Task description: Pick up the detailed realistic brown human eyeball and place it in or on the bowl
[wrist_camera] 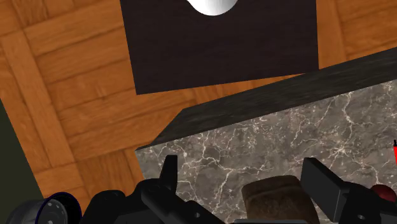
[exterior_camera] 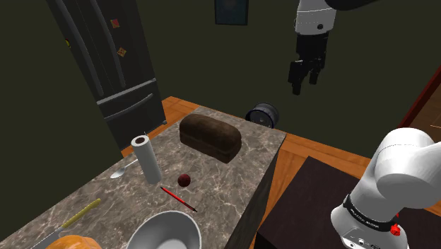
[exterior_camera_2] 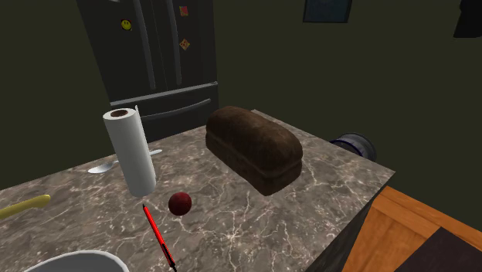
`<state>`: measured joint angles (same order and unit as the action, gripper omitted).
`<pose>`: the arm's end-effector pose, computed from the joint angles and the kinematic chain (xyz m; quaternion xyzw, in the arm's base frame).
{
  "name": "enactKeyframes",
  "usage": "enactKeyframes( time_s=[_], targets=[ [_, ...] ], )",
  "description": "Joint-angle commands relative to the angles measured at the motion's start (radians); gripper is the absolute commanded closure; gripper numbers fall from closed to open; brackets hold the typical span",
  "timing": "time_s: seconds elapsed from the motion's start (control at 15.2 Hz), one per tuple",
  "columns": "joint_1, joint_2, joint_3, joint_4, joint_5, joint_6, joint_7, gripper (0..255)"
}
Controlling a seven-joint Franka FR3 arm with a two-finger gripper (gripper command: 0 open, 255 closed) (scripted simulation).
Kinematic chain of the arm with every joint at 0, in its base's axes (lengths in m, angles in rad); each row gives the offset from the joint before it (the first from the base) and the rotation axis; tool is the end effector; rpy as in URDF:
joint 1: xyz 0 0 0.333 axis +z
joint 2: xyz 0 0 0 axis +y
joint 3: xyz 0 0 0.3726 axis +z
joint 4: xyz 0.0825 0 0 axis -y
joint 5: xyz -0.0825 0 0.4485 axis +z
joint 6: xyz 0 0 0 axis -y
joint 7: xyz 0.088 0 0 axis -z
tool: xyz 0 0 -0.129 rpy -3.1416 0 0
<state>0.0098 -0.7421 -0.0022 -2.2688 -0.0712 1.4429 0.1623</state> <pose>0.3304 -0.0076 0.6300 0.9953 -0.0799 -0.0388 0.0382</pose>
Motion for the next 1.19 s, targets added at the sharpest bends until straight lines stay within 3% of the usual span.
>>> enactKeyframes(
  time_s=[0.0,0.59,1.12],
  targets=[
    [0.000,0.000,0.000,0.000,0.000,0.000,0.000,0],
    [0.048,0.129,0.112,-0.105,0.087,0.264,0.132,0],
    [0.083,0.328,0.213,-0.108,0.125,0.499,0.245,0]
  ],
)
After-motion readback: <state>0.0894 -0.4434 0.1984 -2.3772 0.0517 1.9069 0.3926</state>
